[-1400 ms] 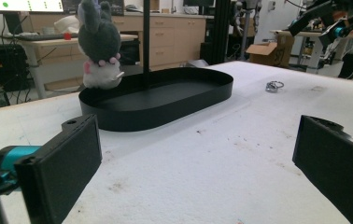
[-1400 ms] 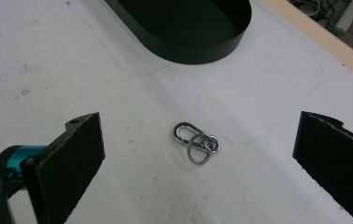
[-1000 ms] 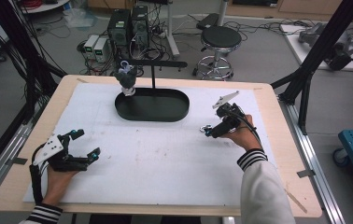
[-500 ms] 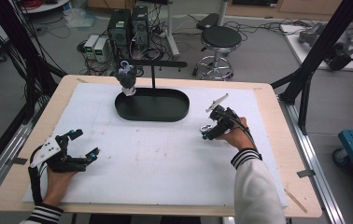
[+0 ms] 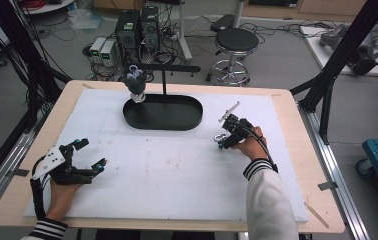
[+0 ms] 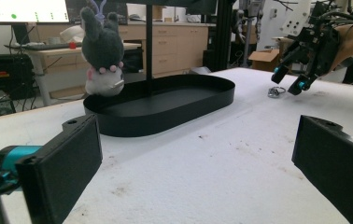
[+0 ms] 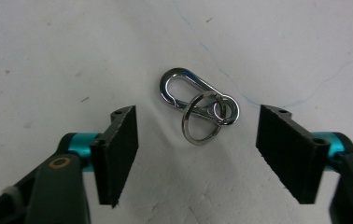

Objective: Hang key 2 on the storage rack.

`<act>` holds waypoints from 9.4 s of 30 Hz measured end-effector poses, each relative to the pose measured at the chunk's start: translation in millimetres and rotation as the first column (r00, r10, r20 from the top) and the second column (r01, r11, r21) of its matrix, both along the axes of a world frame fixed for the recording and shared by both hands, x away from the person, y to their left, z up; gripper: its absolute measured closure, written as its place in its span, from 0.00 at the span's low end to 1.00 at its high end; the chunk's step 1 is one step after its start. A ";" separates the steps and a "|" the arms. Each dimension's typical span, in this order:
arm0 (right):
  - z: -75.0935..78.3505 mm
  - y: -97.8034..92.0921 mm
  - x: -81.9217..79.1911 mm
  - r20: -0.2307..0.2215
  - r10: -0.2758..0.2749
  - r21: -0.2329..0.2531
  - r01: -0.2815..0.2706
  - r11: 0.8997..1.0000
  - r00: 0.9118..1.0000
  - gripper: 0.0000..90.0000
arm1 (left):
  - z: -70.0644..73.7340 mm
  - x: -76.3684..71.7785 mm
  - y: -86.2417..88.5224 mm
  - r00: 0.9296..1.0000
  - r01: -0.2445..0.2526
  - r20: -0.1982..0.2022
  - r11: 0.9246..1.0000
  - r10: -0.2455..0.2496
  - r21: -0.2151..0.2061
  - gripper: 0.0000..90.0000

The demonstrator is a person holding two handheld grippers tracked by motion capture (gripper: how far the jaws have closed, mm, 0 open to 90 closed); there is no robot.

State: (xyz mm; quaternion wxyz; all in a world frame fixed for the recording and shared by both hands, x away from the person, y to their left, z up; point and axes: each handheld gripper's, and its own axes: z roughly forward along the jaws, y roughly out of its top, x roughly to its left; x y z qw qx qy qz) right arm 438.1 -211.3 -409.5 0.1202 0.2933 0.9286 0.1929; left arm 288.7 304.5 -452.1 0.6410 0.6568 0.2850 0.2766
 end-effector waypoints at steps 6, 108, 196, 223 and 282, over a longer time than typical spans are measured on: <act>-0.8 2.9 -0.1 0.016 0.012 -0.039 -0.012 0.999 1.000 0.50 | -0.1 -0.3 -0.3 1.000 0.000 0.000 1.000 0.000 -0.003 0.02; 53.9 -7.1 -6.5 0.236 -0.077 0.490 -0.050 0.870 0.969 0.98 | -0.4 -0.9 0.2 1.000 -0.001 0.010 1.000 0.001 -0.005 0.02; 130.7 62.1 81.5 0.253 -0.056 0.488 -0.078 0.869 0.966 0.98 | -0.7 -1.2 0.1 1.000 -0.003 0.016 1.000 0.004 -0.009 0.02; 119.6 57.4 97.4 0.249 -0.080 0.525 -0.065 0.849 0.965 0.98 | -0.7 -1.2 -0.1 1.000 -0.005 0.017 1.000 0.005 -0.007 0.02; 62.5 -63.8 -147.9 0.532 -0.373 0.689 -0.132 0.713 0.760 0.01 | -0.6 -2.3 -0.5 1.000 -0.014 0.020 1.000 0.014 -0.003 0.02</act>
